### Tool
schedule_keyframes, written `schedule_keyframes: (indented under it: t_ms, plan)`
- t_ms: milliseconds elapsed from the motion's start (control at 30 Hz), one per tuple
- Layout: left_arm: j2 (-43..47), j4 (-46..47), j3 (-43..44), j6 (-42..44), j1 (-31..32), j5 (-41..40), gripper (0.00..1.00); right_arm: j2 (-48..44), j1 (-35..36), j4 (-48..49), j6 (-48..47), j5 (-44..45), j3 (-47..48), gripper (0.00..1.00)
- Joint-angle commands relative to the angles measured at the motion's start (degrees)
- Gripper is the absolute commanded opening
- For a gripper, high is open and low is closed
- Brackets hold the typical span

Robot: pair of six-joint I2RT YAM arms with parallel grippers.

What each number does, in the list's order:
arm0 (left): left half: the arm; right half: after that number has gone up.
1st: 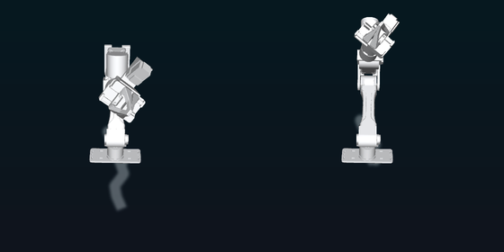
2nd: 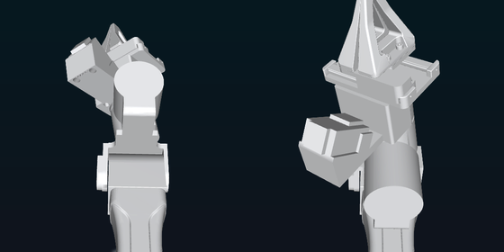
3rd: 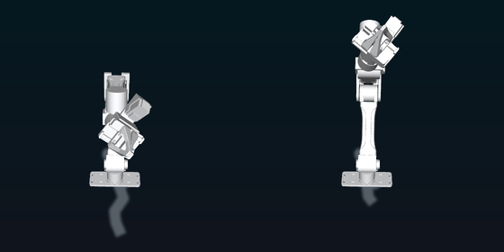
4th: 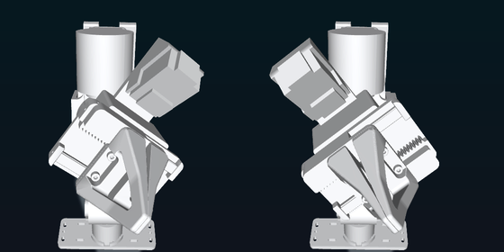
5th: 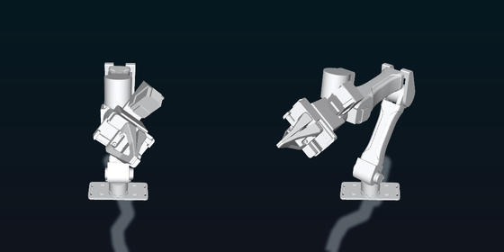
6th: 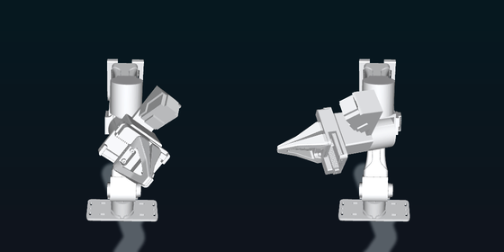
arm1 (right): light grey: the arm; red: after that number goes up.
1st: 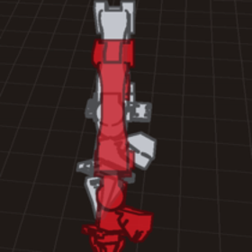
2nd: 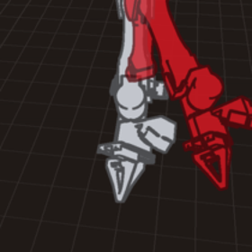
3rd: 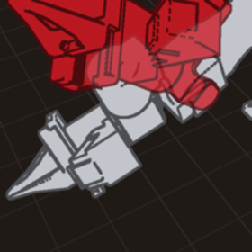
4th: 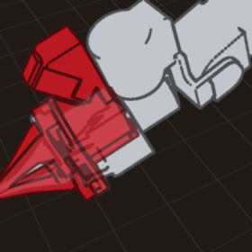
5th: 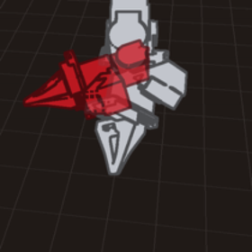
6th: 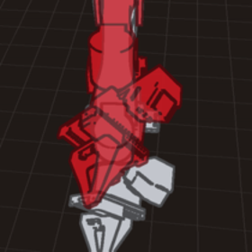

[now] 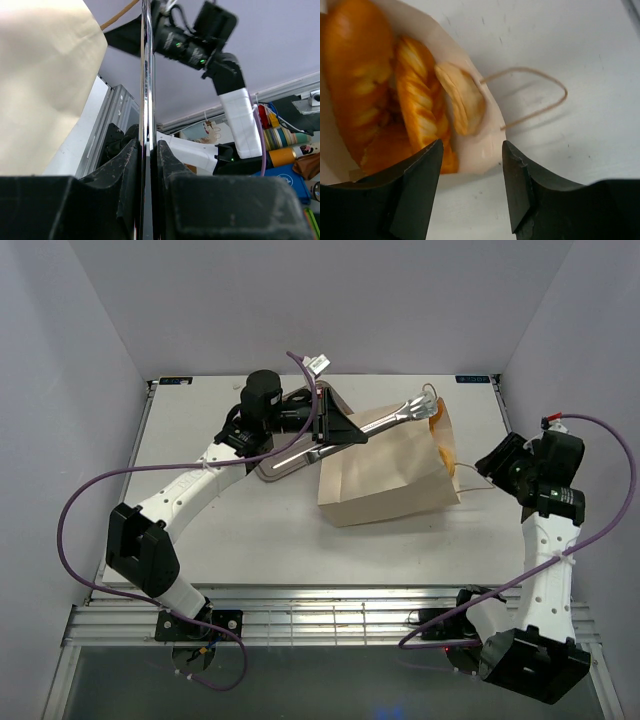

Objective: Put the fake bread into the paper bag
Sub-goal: Adjust the paper bag at the center of the board.

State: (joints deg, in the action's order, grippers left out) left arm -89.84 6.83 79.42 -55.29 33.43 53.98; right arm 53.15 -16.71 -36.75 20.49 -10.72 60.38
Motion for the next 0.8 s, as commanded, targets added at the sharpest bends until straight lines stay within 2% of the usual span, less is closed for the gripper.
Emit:
schedule_keyframes:
  t_ms: [0,100,133,233,533,767]
  plan:
    - [2.04,3.98,4.52,0.0,-0.38,-1.59,0.0,1.7,0.1,-3.32,-1.86,1.84,-6.05,0.58]
    - [2.04,3.98,5.31,0.09,-0.38,-2.03,0.0,-0.49,0.19,-3.68,-2.65,7.02,-10.19,0.67]
    - [1.78,3.89,5.57,0.0,-0.47,-2.12,0.0,-1.54,0.19,-4.63,-2.65,8.6,-10.63,0.76]
    - [0.73,3.98,7.24,-0.52,-0.47,-1.95,0.0,-1.82,0.54,-5.52,-2.56,10.46,-11.25,0.88]
    - [0.81,4.07,7.95,-0.52,-0.82,-1.33,0.0,0.29,0.36,-3.15,-0.11,10.54,-12.92,0.88]
    - [0.81,4.59,8.21,-1.23,-0.91,-1.15,0.0,4.59,-4.98,-1.57,0.43,11.34,-10.46,0.85]
